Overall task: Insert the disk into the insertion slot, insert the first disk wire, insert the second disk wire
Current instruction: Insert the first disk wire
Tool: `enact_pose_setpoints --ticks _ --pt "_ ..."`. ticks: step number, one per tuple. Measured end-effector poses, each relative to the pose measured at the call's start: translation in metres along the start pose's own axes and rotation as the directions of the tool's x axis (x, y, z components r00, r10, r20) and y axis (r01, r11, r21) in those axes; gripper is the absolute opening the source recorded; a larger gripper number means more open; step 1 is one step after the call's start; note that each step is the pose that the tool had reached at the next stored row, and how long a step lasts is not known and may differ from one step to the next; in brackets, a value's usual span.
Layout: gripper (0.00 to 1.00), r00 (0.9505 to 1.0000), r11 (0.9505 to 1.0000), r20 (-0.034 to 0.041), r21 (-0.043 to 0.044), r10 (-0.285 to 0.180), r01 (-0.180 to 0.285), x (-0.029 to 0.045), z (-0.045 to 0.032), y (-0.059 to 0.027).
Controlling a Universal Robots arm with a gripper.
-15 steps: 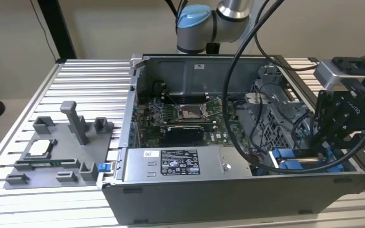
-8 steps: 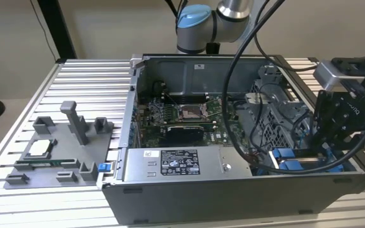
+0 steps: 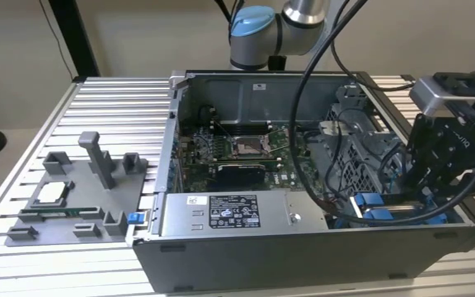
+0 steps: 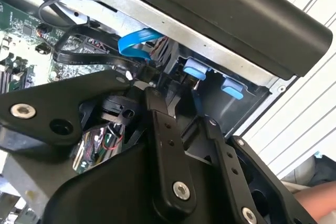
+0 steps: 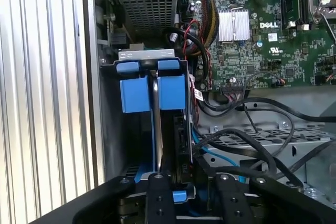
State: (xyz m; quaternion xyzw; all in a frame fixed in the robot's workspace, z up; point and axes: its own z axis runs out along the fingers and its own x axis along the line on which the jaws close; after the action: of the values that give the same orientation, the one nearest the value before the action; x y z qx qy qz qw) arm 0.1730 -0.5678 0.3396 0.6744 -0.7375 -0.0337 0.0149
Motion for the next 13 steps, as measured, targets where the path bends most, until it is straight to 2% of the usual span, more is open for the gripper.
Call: enact_pose_setpoints --ticks 6,9,12,13 --pt "1.00 1.0000 1.0000 0.0016 -0.0016 0.000 0.000 -0.0005 -0.0214 0.0015" --pt "1.00 1.0000 1.0000 0.0021 -0.0017 0.000 0.000 -0.0011 -0.0295 0.0021" --pt "1.00 1.0000 1.0000 0.0026 -0.0017 0.000 0.000 -0.0017 -0.0415 0.0029" --pt "1.00 1.0000 1.0000 0.0030 -0.0013 0.000 0.000 -0.0022 -0.0421 0.0030"
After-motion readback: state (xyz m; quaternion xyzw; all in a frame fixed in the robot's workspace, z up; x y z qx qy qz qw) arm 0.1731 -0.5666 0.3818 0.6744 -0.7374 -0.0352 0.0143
